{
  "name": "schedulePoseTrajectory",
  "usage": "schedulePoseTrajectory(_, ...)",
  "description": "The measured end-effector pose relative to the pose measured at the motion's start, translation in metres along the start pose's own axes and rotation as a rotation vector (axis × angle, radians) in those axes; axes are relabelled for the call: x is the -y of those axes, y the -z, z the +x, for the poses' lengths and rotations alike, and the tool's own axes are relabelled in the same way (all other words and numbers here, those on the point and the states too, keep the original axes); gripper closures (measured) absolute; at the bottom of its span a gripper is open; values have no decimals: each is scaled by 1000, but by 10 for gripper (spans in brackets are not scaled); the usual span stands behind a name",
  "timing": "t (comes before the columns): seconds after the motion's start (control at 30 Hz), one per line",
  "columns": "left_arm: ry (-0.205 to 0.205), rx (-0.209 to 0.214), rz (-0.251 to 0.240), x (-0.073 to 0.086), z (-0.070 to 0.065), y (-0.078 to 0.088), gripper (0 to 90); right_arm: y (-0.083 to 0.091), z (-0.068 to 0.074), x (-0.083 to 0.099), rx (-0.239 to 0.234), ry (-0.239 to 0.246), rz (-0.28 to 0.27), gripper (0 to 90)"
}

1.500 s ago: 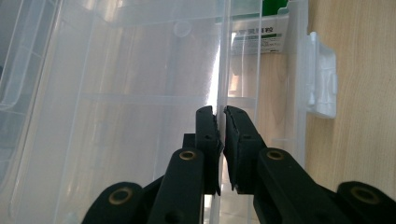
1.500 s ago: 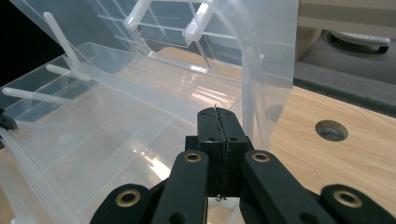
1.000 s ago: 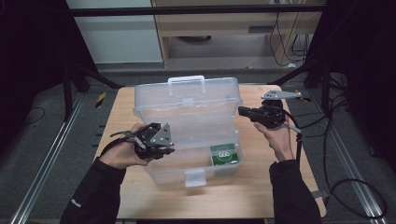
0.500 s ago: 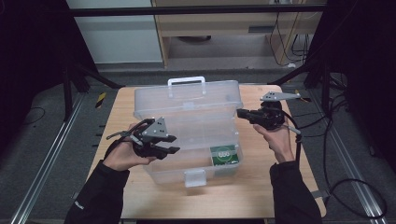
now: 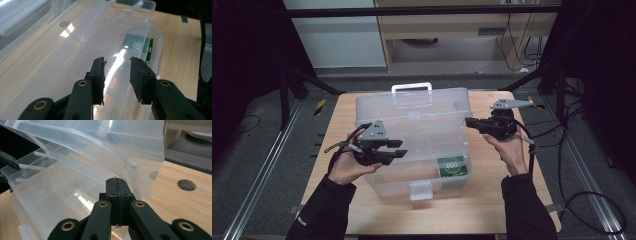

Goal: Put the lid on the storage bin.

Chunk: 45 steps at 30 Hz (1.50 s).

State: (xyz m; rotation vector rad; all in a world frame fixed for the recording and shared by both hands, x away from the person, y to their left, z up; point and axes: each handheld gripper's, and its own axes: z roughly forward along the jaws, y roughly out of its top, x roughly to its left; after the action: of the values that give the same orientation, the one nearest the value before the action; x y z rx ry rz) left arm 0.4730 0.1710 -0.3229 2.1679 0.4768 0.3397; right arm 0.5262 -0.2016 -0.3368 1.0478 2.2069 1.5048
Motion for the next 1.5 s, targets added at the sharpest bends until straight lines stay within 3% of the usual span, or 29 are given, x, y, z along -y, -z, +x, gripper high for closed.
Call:
schedulePoseTrajectory(0.17,21,0,-63,2,-1,3,672,0,1,0,1,1,4,899)
schedulePoseTrajectory(0.43,86,-49,-150,12,-2,7,791,1,4,1,3,19,22,900)
schedulePoseTrajectory(0.73,131,-92,-159,33,4,16,882,3,10,3,15,34,63,900)
schedulePoseTrajectory(0.87,146,-109,-164,41,6,24,893,5,10,6,-3,29,60,900)
schedulePoseTrajectory(1.23,160,-137,-158,57,10,42,895,7,16,13,16,48,63,900)
schedulePoseTrajectory(1.5,186,-160,-153,70,13,52,895,9,18,25,8,35,26,900)
